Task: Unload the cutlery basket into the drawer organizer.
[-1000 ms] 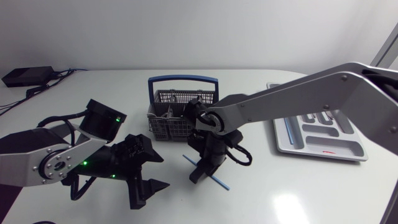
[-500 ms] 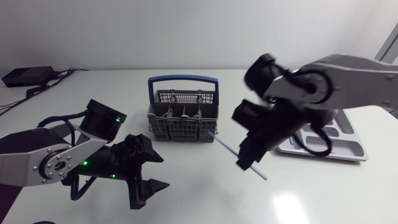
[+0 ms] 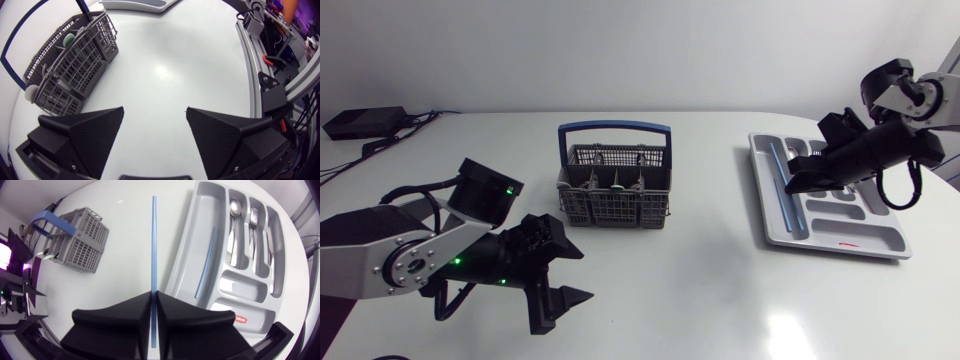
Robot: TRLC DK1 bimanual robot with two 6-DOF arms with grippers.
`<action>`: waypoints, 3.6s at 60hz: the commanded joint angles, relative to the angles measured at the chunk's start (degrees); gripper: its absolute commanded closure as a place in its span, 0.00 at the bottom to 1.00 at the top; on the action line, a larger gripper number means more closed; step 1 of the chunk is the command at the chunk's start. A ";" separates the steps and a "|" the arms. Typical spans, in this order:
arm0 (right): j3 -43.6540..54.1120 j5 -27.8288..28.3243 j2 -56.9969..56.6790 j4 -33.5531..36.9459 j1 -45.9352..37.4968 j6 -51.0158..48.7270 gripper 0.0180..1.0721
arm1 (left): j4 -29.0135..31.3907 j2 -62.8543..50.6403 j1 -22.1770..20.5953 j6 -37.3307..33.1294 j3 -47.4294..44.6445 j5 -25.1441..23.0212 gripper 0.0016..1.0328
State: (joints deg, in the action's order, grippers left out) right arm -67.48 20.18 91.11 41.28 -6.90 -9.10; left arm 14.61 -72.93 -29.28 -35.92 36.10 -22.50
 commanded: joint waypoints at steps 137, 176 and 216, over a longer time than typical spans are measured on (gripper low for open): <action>17.21 -16.76 -6.03 -19.74 29.84 2.51 0.10 | -9.34 -27.62 2.47 -32.46 30.26 5.98 0.83; 18.26 -16.76 -10.16 -19.57 33.18 -1.00 0.10 | -0.29 -17.51 2.21 -32.72 36.33 8.09 0.97; 23.36 -17.81 -23.79 -24.23 41.52 -5.40 0.07 | 14.57 -9.34 -2.36 2.35 34.48 7.56 0.97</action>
State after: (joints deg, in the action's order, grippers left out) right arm -45.63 3.16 68.40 17.87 32.45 -13.41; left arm 28.14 -80.44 -30.94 -40.53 71.50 -14.68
